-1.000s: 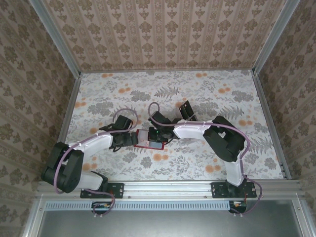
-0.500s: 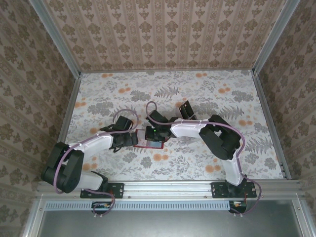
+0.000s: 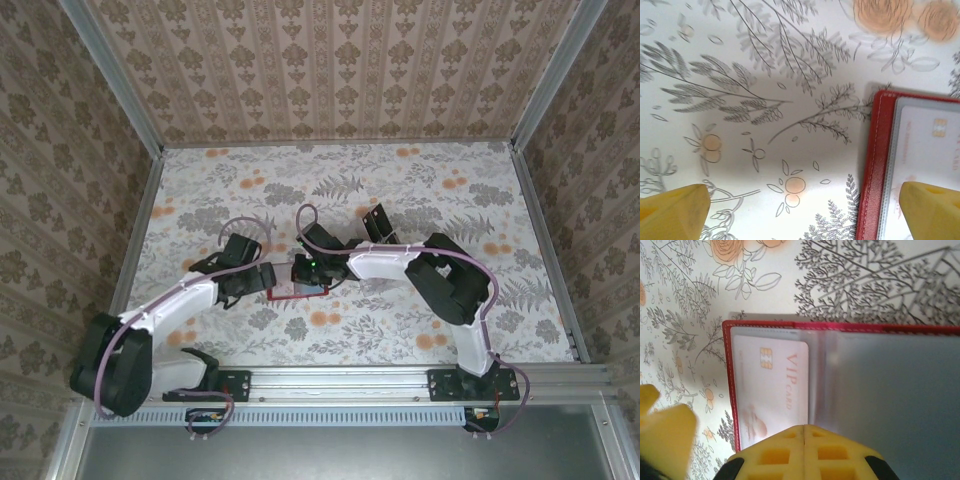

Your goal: Put the credit cards into the card holder

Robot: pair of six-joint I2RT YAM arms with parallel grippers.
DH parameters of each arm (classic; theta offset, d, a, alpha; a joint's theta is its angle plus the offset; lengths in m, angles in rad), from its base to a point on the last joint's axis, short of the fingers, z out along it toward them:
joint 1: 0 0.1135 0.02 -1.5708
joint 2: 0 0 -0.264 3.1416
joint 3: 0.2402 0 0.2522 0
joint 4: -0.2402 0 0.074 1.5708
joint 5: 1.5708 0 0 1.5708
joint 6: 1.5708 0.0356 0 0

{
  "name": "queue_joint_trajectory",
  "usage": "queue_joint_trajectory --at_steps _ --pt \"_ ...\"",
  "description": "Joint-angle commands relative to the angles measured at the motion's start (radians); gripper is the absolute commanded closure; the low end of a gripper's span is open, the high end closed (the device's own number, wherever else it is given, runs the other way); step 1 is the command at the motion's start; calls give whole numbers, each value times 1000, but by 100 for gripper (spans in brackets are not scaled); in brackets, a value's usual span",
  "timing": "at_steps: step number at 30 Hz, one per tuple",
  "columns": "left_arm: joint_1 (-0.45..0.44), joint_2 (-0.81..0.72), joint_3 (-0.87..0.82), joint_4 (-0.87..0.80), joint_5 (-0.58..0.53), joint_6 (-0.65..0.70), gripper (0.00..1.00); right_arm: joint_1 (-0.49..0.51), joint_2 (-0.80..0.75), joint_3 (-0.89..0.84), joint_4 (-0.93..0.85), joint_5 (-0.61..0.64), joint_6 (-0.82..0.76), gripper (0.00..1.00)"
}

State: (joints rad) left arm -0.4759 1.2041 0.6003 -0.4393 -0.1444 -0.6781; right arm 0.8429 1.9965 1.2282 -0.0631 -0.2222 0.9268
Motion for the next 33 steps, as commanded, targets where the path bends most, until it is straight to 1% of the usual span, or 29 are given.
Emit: queue_joint_trajectory --at_steps 1,3,7,11,15,21,25,31,32,33 --pt "29 -46 15 -53 -20 -17 0 -11 -81 -32 16 -9 5 96" --pt "55 -56 20 -58 -15 -10 0 -16 -105 -35 -9 2 -13 94" --pt "63 -65 18 -56 -5 1 0 -21 -125 -17 -98 41 -73 83" --pt "63 -70 8 -33 21 16 0 -25 -114 37 -230 97 -159 75" --pt "62 -71 2 -19 49 23 0 -30 -90 89 -318 131 -242 69" --pt "58 -61 -4 -12 61 11 0 -32 -57 141 -385 139 -314 64" --pt "45 -47 -4 -5 56 -5 0 -32 -69 122 -396 131 -295 64" --pt "28 -3 4 18 40 -26 0 -28 -158 -18 -307 105 -163 66" --pt "-2 5 7 22 39 -28 0 -27 -165 -37 -292 99 -145 66" --pt "-9 12 9 26 36 -29 0 -26 -169 -49 -282 94 -131 66"
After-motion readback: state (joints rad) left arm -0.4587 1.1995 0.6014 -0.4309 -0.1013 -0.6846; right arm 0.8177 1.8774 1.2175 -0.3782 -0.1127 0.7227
